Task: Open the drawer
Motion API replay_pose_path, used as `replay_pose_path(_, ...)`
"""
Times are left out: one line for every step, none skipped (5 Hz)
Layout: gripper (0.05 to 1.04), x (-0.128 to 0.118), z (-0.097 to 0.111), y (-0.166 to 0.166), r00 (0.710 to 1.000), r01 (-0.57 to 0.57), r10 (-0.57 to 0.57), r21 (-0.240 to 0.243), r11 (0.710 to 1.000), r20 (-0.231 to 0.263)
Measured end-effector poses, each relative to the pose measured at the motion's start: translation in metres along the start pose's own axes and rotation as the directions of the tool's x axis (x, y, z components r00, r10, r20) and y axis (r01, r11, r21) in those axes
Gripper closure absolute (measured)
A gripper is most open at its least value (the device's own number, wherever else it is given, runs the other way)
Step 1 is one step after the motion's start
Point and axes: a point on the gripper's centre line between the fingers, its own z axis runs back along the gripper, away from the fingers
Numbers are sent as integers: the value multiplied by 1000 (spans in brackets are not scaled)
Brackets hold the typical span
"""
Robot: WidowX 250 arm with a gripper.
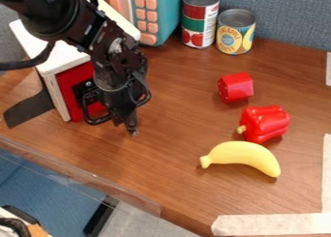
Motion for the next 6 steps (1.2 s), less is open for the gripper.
replay_pose_path(963, 1, 0, -9, 1000, -14, 14, -21, 1000, -4)
replay_pose_path(966, 2, 3, -20, 1000, -23, 23, -56, 998, -8)
replay_pose_path(966, 3, 9, -33, 1000, -28, 28, -92, 995, 0)
replay_pose_path(966, 2, 14, -42, 1000, -13, 14, -110, 994, 9)
replay_pose_path(966, 0, 21, -51, 1000, -15, 16, -131, 991, 13)
replay_pose_path(966, -1, 26, -59, 1000, -21, 23, -146, 989, 13)
